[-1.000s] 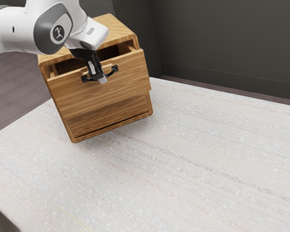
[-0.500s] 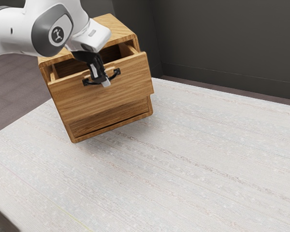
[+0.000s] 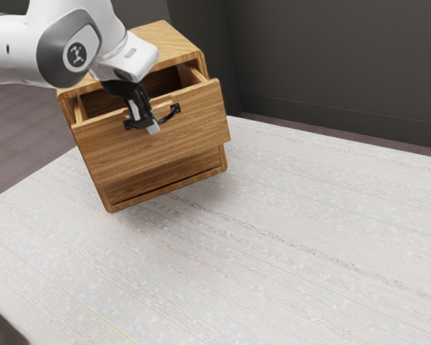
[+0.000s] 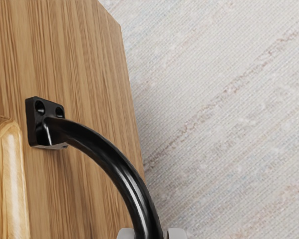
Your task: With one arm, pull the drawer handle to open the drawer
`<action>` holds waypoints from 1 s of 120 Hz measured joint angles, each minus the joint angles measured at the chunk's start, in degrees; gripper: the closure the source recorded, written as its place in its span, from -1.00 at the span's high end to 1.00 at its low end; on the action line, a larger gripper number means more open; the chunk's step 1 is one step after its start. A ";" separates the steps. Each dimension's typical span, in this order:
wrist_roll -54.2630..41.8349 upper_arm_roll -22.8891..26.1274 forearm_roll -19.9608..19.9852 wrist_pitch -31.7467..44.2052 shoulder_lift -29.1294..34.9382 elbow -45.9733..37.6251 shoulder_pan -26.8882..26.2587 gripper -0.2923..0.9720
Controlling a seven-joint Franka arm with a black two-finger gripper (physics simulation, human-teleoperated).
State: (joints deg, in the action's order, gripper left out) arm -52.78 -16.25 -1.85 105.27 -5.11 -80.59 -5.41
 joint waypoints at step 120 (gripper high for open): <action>1.25 2.36 -0.69 -0.76 4.29 -4.62 -1.70 -0.59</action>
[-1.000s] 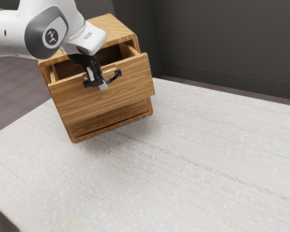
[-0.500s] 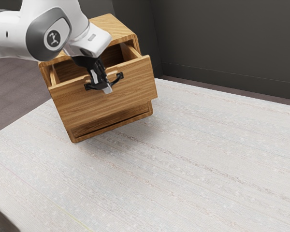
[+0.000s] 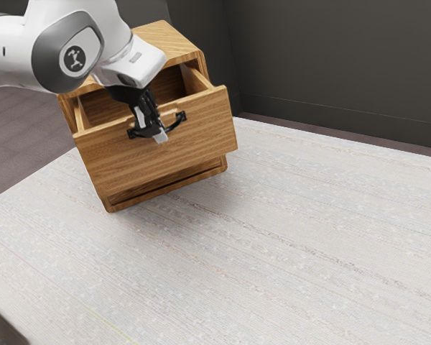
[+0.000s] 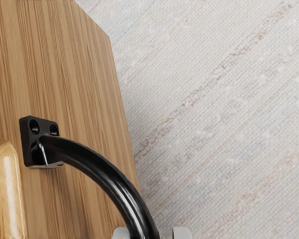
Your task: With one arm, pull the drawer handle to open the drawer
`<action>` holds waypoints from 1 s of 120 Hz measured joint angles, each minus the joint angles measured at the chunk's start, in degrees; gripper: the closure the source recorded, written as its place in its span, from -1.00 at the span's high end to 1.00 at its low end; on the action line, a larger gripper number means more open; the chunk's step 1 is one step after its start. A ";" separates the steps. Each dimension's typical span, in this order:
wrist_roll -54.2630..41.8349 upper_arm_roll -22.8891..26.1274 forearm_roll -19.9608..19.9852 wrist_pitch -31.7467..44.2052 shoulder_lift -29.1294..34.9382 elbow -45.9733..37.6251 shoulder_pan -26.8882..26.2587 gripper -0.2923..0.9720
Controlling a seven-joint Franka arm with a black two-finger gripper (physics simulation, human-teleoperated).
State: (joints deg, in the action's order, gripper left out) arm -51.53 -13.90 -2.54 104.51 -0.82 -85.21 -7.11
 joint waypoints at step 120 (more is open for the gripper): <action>1.51 8.81 -5.96 -8.13 11.82 2.20 -0.85 -0.05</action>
State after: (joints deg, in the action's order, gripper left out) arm -50.02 -5.08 -8.50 96.37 11.00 -83.02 -7.96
